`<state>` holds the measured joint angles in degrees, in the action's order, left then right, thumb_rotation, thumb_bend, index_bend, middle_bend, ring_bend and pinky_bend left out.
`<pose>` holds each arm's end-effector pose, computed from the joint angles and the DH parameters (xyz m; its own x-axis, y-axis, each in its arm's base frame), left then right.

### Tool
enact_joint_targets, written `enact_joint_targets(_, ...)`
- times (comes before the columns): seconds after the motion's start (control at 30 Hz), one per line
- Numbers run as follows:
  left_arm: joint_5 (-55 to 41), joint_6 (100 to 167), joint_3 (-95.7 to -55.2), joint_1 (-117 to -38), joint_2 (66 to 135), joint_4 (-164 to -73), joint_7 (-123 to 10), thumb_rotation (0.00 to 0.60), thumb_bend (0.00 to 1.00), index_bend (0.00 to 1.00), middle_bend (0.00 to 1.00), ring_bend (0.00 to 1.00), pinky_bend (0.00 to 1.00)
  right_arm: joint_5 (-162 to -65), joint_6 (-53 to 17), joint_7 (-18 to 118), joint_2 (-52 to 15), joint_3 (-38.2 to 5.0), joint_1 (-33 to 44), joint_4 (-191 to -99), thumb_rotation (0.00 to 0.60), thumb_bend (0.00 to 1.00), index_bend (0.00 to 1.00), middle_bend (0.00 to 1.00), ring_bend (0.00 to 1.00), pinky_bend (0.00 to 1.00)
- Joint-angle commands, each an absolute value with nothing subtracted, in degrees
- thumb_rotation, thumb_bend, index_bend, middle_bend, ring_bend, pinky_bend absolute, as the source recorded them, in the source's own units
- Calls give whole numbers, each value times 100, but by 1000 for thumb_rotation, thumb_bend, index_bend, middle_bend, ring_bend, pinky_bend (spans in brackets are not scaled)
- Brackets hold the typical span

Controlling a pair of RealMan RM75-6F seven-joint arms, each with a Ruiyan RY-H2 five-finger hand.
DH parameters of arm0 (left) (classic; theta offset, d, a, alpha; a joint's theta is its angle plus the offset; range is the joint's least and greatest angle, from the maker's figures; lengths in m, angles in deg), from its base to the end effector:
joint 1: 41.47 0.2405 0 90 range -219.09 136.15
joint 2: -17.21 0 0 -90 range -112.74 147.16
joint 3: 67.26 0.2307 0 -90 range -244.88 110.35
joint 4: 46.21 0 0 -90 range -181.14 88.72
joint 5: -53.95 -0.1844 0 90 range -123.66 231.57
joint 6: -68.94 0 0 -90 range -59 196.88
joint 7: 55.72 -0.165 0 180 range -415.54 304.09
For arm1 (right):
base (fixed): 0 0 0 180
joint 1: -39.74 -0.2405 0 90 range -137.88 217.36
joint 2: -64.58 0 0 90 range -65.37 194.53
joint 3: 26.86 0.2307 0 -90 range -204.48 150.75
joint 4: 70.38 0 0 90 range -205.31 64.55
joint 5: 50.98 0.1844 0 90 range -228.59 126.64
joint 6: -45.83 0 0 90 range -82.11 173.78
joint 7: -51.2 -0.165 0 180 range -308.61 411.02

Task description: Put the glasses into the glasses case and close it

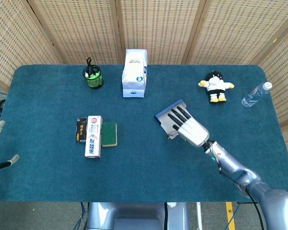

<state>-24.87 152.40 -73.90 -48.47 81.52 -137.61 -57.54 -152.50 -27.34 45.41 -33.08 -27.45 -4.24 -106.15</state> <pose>-0.2871 0.2199 0.1864 0.4169 -0.0489 0.9076 0.9074 0.0799 -0.4125 -0.1638 -0.3708 0.0257 0.6917 0.2388 0.6816 -0.4120 -0.6445 0.6440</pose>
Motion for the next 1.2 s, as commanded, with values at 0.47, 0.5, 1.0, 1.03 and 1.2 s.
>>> enact_joint_targets(0.47,-2056,14903,-7561,-4994,8150,-13661,-5735,600,0,0,0,0,0,-14906,-1428,4061,-4223,-2724,-1229,-8615,600,526,643,159,0,87)
enact_joint_targets(0.5,-2035,14880,-7566,-5004,8154,-13658,-5739,600,0,0,0,0,0,-14922,-1406,4061,-4259,-2759,-1240,-8541,600,524,643,159,0,87)
enact_joint_targets(1.0,-1909,14736,-7602,-5083,8155,-13626,-5736,600,0,0,0,0,0,-15037,-1152,4115,-4468,-3116,-1290,-7941,600,503,643,160,0,87)
enact_joint_targets(1.03,-1904,14730,-7604,-5088,8157,-13624,-5737,600,0,0,0,0,0,-15049,-1155,4138,-4482,-3139,-1295,-7926,600,487,643,160,0,87)
enact_joint_targets(1.2,-1878,14711,-7610,-5105,8166,-13627,-5753,600,0,0,0,0,0,-15080,-1201,4284,-4561,-3213,-1358,-7854,600,416,643,161,0,87)
